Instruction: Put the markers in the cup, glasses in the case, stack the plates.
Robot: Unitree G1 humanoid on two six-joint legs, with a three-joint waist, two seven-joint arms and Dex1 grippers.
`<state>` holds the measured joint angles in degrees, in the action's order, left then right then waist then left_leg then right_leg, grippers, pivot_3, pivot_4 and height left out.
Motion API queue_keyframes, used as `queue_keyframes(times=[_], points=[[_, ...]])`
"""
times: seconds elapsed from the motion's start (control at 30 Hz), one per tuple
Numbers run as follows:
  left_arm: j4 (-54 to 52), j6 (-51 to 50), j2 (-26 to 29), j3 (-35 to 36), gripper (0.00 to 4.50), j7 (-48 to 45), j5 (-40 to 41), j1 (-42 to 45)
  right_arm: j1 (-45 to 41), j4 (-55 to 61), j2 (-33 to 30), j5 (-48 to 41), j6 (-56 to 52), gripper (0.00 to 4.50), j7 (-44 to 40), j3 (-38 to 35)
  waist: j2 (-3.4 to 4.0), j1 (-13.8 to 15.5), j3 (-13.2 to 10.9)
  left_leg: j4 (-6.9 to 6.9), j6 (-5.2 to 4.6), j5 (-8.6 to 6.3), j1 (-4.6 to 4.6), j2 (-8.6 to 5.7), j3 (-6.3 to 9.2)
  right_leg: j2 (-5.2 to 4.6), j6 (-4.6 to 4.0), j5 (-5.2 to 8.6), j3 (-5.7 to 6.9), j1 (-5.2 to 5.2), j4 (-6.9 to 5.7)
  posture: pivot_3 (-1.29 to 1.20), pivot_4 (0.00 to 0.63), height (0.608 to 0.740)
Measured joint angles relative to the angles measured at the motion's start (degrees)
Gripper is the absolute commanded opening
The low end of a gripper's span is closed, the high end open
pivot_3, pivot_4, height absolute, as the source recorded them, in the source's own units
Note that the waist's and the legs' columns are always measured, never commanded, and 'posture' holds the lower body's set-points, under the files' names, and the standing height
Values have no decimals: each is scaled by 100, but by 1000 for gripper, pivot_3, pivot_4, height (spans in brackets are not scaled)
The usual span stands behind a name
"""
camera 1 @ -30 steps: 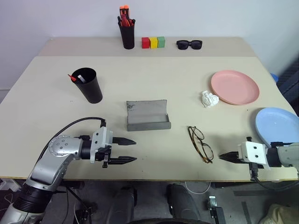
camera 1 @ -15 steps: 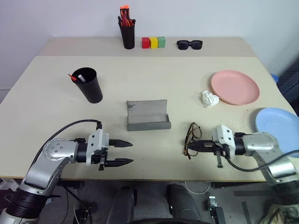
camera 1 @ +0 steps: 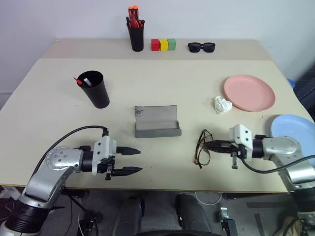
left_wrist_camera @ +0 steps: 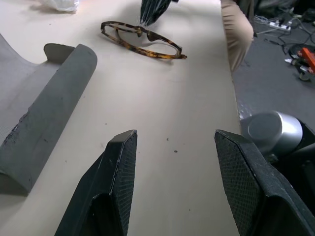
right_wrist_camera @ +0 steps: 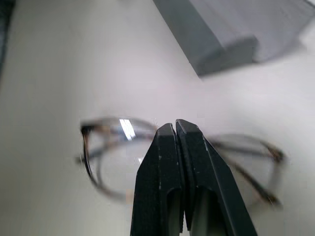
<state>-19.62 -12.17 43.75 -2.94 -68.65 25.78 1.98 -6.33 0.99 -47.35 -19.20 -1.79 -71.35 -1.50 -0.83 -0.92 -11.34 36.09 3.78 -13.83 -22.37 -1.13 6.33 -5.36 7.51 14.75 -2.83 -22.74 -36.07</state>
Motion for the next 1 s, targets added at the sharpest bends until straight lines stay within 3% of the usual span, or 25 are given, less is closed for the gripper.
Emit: queue_keyframes(times=[0.27,0.53,0.83,1.0], points=[[78,1,-8,-41,2532,-123,0,169,777,117,-385,45,287,34,-261,-171,0,-3,0,4,0,0,0,0,-1,0,0,0,0,1,-1,0,150,740],[113,1,-11,-53,2532,-205,0,263,858,229,-319,193,444,34,-252,29,0,-2,0,4,0,0,-1,0,-2,0,0,0,-1,1,0,0,150,740],[101,5,-4,7,2532,-183,1,45,388,-45,67,499,778,34,-230,518,-2,-27,2,2,0,0,4,2,-1,1,-1,0,-1,2,-2,0,150,740],[-117,-14,10,178,2532,-25,30,-214,-311,-476,754,686,843,34,-61,925,-6,-55,3,2,0,0,7,7,-1,5,-3,-1,-1,1,-7,0,150,740]])
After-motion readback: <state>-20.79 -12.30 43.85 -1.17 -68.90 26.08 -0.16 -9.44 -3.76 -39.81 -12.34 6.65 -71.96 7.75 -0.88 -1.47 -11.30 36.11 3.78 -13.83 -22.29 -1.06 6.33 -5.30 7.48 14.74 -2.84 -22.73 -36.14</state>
